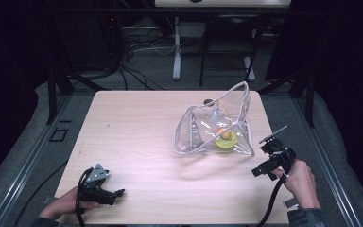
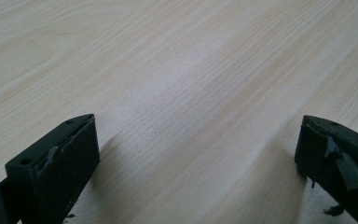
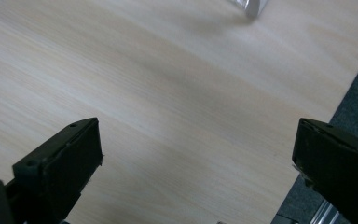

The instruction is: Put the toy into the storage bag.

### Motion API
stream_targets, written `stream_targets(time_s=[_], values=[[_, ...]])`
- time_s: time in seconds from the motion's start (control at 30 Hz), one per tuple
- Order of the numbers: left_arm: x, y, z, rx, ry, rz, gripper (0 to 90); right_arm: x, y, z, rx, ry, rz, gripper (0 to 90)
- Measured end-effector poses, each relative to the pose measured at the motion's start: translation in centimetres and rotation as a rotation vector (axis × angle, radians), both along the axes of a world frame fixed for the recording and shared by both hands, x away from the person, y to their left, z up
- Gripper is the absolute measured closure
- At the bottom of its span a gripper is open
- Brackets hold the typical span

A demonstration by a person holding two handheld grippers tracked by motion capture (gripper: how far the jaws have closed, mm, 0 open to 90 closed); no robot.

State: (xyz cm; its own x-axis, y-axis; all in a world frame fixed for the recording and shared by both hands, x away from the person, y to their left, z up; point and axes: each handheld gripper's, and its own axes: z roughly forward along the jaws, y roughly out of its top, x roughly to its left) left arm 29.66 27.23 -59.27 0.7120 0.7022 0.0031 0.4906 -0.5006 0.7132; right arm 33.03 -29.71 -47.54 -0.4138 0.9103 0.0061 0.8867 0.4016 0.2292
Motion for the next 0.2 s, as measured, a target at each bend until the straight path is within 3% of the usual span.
stream_targets(time_s=[0.1,0.13,0.17,0.2], values=[[0.0,0.0,0.0,0.001,0.001,0.000,0.0,-0.2,-0.2,-1.9,-0.024,0.037,0.003,1.6],[0.0,0.0,0.0,0.001,0.001,0.000,0.0,-0.4,-0.2,-2.7,-0.016,0.028,-0.012,1.4],[0.0,0.0,0.0,0.001,0.001,0.000,0.0,-0.3,-0.3,-3.0,-0.043,0.056,-0.001,1.7],[0.0,0.0,0.0,0.001,0.000,0.000,0.0,-0.6,-0.3,-3.9,-0.017,0.043,-0.029,1.9]])
